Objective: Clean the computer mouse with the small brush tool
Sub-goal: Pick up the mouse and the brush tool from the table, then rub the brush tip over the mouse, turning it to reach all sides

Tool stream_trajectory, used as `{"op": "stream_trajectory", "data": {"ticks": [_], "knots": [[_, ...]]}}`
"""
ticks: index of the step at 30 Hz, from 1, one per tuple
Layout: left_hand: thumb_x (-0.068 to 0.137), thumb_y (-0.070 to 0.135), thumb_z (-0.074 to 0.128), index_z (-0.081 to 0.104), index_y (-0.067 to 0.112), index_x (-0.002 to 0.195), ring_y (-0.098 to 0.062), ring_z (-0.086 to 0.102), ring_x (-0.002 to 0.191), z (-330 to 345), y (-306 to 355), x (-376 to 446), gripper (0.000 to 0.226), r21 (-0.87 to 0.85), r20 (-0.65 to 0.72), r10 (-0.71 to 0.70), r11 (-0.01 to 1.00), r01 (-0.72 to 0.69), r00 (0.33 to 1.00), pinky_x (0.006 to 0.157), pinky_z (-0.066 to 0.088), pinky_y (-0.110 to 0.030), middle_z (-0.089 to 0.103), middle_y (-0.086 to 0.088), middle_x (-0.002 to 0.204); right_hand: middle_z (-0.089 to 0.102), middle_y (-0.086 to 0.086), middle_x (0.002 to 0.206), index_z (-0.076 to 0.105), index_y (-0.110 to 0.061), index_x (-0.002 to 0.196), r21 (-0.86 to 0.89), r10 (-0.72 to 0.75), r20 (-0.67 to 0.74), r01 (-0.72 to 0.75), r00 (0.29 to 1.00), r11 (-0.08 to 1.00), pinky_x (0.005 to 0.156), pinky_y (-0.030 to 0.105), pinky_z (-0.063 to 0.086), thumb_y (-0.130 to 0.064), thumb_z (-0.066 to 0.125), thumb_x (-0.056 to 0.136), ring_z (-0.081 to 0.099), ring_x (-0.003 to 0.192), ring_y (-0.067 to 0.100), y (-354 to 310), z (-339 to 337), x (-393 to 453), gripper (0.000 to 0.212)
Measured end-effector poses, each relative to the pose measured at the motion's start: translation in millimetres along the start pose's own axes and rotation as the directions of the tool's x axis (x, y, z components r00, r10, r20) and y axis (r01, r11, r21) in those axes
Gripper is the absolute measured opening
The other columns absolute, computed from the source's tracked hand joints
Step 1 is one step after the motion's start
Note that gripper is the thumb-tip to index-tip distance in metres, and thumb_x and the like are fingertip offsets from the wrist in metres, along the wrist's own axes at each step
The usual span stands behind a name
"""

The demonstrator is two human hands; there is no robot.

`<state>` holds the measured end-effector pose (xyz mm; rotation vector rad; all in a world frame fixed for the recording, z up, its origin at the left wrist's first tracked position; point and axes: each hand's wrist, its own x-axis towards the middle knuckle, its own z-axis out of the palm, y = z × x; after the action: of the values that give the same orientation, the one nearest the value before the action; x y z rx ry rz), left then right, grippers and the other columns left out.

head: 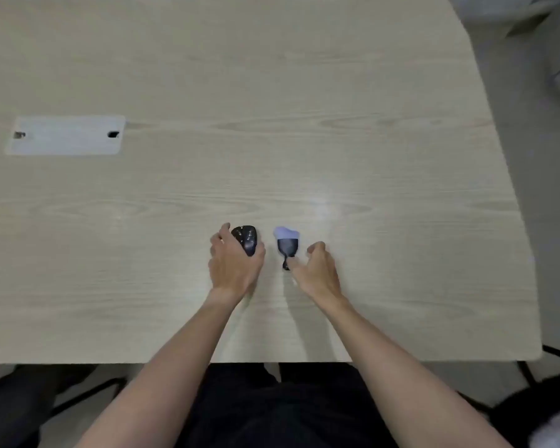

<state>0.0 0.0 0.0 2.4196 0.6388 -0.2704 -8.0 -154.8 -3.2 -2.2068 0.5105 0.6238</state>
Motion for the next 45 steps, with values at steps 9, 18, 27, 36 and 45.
{"op": "stream_trajectory", "data": {"ticks": [9, 18, 27, 36, 45], "knots": [[0.072, 0.046, 0.077, 0.022, 0.004, 0.146, -0.037, 0.046, 0.121, 20, -11, 3, 0.102, 0.028, -0.043, -0.055, 0.998, 0.057, 0.998, 0.094, 0.044, -0.046, 0.045, -0.018, 0.133, 0.066, 0.006, 0.102, 0.048, -0.011, 0.107, -0.230, -0.097, -0.159, 0.059, 0.982, 0.971, 0.077, 0.042, 0.052, -0.041, 0.074, 0.081, 0.065, 0.095, 0.029, -12, 22, 1, 0.047], [0.067, 0.044, 0.081, 0.046, 0.002, 0.119, -0.027, 0.047, 0.107, 28, -30, -1, 0.075, -0.072, -0.110, -0.002, 0.997, -0.006, 0.994, 0.096, 0.041, -0.035, 0.053, -0.009, 0.113, 0.061, 0.005, 0.102, 0.055, -0.009, 0.108, -0.048, -0.131, -0.146, 0.125, 0.981, 0.991, 0.069, 0.033, 0.046, -0.020, 0.056, 0.093, 0.056, 0.081, 0.020, 4, 11, 2, 0.018], [0.069, 0.050, 0.079, 0.051, 0.010, 0.112, -0.021, 0.049, 0.104, 31, -41, -14, 0.065, -0.132, -0.156, -0.033, 0.991, 0.012, 0.987, 0.097, 0.043, -0.040, 0.055, -0.003, 0.108, 0.063, 0.005, 0.099, 0.064, -0.010, 0.109, 0.061, -0.267, -0.228, 0.287, 0.936, 0.956, 0.069, 0.018, 0.032, -0.008, 0.043, 0.098, 0.051, 0.093, 0.016, 7, -9, 0, 0.023], [0.070, 0.042, 0.081, 0.051, 0.012, 0.111, -0.021, 0.049, 0.103, 28, -51, -15, 0.058, -0.186, -0.123, -0.010, 0.982, -0.014, 0.992, 0.093, 0.044, -0.040, 0.055, -0.003, 0.108, 0.063, -0.004, 0.091, 0.066, -0.008, 0.102, 0.018, -0.476, -0.149, 0.484, 0.867, 0.875, 0.072, 0.001, 0.035, -0.013, 0.056, 0.098, 0.054, 0.084, 0.009, -33, 3, -4, 0.012], [0.070, 0.031, 0.081, 0.052, 0.012, 0.113, -0.024, 0.048, 0.105, 20, -55, -3, 0.055, -0.265, -0.055, -0.012, 0.964, -0.003, 0.998, 0.090, 0.045, -0.039, 0.058, -0.007, 0.109, 0.063, 0.002, 0.097, 0.064, -0.006, 0.101, -0.007, -0.471, -0.070, 0.472, 0.879, 0.882, 0.070, 0.004, 0.036, -0.014, 0.056, 0.097, 0.051, 0.087, 0.012, -49, 29, 4, 0.012]]}}
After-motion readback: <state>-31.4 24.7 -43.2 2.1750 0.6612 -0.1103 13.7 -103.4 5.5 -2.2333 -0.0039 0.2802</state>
